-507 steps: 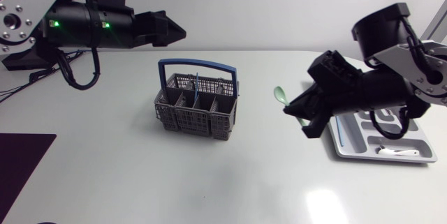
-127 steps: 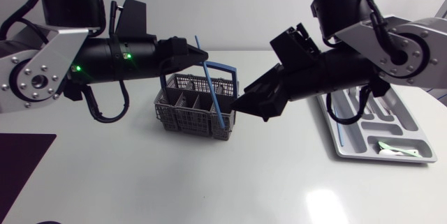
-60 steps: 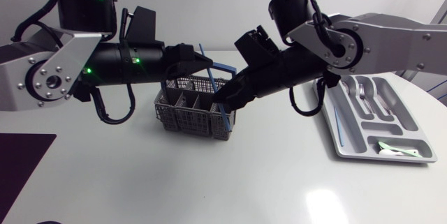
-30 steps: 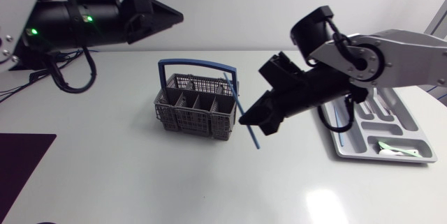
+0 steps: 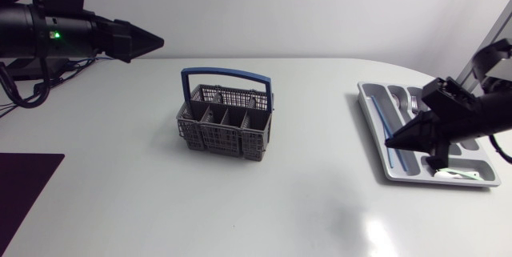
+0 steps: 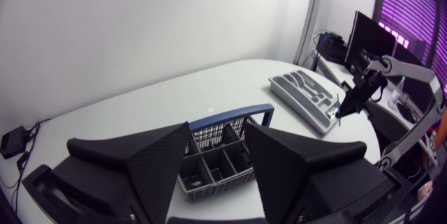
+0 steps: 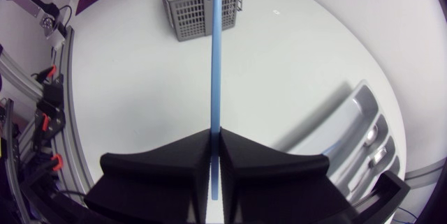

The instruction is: Unload the cutlery basket into the drawer organizer.

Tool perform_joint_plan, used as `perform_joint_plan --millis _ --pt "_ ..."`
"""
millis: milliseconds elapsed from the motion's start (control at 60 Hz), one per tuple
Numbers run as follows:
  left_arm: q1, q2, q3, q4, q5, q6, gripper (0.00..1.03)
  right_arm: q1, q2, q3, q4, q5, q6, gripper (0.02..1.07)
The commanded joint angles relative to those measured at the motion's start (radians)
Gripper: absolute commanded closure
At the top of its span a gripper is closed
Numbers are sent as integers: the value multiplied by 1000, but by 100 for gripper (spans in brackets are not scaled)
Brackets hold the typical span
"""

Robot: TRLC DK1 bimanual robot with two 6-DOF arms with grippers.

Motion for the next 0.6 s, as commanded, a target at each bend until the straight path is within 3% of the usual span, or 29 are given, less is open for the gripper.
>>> perform_joint_plan --millis 0,333,483,583 --pt "24 -10 -28 -35 -4 116 46 -107 35 -9 -27 16 -210 101" --pt "13 -25 -132 -63 -121 315 42 -403 269 134 28 136 -559 101" --pt "10 -28 -146 -63 -136 326 42 -432 335 195 44 159 -548 101" --pt "-2 -30 -155 -61 -148 326 42 -402 383 269 -13 165 -416 101"
